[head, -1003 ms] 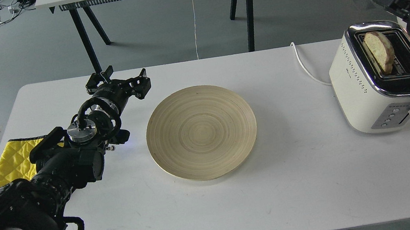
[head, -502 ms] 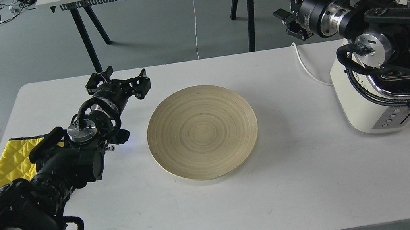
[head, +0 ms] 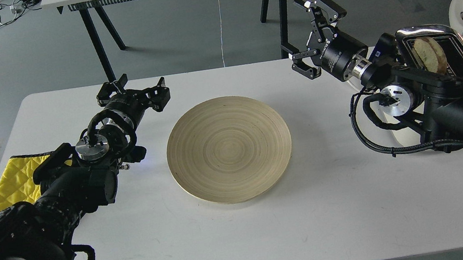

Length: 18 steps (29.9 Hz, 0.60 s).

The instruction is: Put bread in toaster with right arm

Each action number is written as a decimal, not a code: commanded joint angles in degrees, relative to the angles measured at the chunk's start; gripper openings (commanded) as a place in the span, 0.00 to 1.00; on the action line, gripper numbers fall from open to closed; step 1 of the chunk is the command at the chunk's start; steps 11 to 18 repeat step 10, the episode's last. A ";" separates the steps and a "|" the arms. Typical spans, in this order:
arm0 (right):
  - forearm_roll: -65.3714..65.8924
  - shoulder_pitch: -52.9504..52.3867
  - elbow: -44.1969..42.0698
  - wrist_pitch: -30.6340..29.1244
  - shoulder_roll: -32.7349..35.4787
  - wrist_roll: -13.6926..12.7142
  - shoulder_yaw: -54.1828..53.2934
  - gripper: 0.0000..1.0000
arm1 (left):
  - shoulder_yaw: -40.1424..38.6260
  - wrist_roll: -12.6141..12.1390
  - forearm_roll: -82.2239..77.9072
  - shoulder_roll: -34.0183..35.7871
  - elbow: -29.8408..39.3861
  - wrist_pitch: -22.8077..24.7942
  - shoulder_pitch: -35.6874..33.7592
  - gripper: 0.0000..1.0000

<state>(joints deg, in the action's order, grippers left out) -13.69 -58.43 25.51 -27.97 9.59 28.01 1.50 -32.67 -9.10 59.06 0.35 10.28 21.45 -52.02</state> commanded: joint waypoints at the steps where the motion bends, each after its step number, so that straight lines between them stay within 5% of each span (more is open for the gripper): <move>1: 0.06 2.79 -2.04 -0.03 -1.59 -0.01 -0.18 0.99 | 0.07 0.05 0.00 0.00 0.00 0.00 -0.01 1.00; 18: -0.02 3.23 -1.51 -0.03 -1.59 -0.01 -0.18 0.99 | 0.07 -0.04 0.00 0.00 0.09 0.00 0.07 1.00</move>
